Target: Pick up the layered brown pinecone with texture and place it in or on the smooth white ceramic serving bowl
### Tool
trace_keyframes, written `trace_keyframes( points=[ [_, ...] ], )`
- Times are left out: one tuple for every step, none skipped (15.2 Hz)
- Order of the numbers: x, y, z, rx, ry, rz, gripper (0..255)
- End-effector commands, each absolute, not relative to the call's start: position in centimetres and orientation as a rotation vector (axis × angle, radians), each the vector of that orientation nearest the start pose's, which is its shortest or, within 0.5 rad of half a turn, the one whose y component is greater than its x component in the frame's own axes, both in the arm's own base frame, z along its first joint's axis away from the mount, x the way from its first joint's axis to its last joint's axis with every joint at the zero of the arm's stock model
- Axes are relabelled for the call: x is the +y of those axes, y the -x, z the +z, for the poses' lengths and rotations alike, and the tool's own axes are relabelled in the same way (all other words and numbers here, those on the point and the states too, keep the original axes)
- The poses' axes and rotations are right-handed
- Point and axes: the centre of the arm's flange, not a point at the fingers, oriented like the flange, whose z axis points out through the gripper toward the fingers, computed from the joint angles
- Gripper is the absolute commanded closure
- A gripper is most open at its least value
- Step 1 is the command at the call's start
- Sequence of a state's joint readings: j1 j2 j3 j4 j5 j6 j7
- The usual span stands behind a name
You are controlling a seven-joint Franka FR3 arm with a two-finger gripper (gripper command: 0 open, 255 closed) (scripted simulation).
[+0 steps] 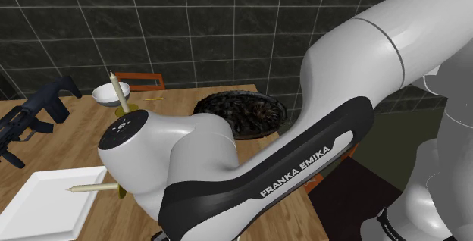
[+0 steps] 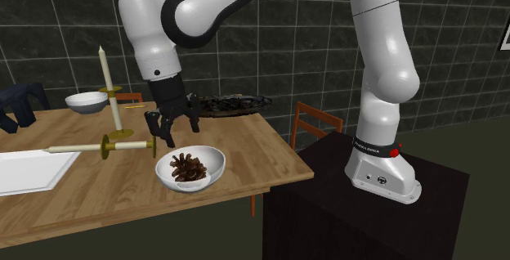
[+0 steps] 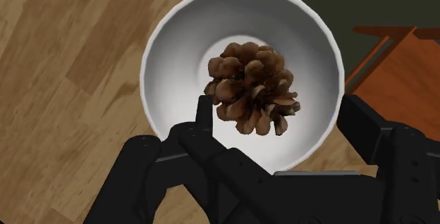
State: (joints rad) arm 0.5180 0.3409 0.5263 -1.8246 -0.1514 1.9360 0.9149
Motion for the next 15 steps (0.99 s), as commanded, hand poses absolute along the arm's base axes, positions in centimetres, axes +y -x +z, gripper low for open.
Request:
trace_keyframes(
  points=[
    [51.1, -33.2, 35.7, -0.304, 3.250, 0.210, 0],
    [51.1, -33.2, 35.7, -0.304, 3.250, 0.210, 0],
    [51.1, -33.2, 35.7, -0.304, 3.250, 0.210, 0],
    [51.3, -33.3, 37.0, -0.304, 3.250, 0.210, 0],
    [51.5, -33.5, 38.3, -0.304, 3.250, 0.210, 0],
    [51.6, -33.6, 39.6, -0.304, 3.250, 0.210, 0],
    [51.8, -33.7, 40.6, -0.304, 3.250, 0.210, 0],
    [51.8, -33.7, 40.6, -0.304, 3.250, 0.210, 0],
    [51.8, -33.7, 40.6, -0.305, 3.250, 0.210, 0],
    [51.8, -33.7, 40.6, -0.304, 3.250, 0.210, 0],
    [51.8, -33.7, 40.6, -0.304, 3.250, 0.210, 0],
    [51.8, -33.7, 40.6, -0.304, 3.250, 0.210, 0],
    [51.8, -33.7, 40.6, -0.304, 3.250, 0.210, 0],
    [51.8, -33.7, 40.6, -0.304, 3.250, 0.210, 0],
    [51.8, -33.7, 40.6, -0.304, 3.250, 0.210, 0]
  ],
)
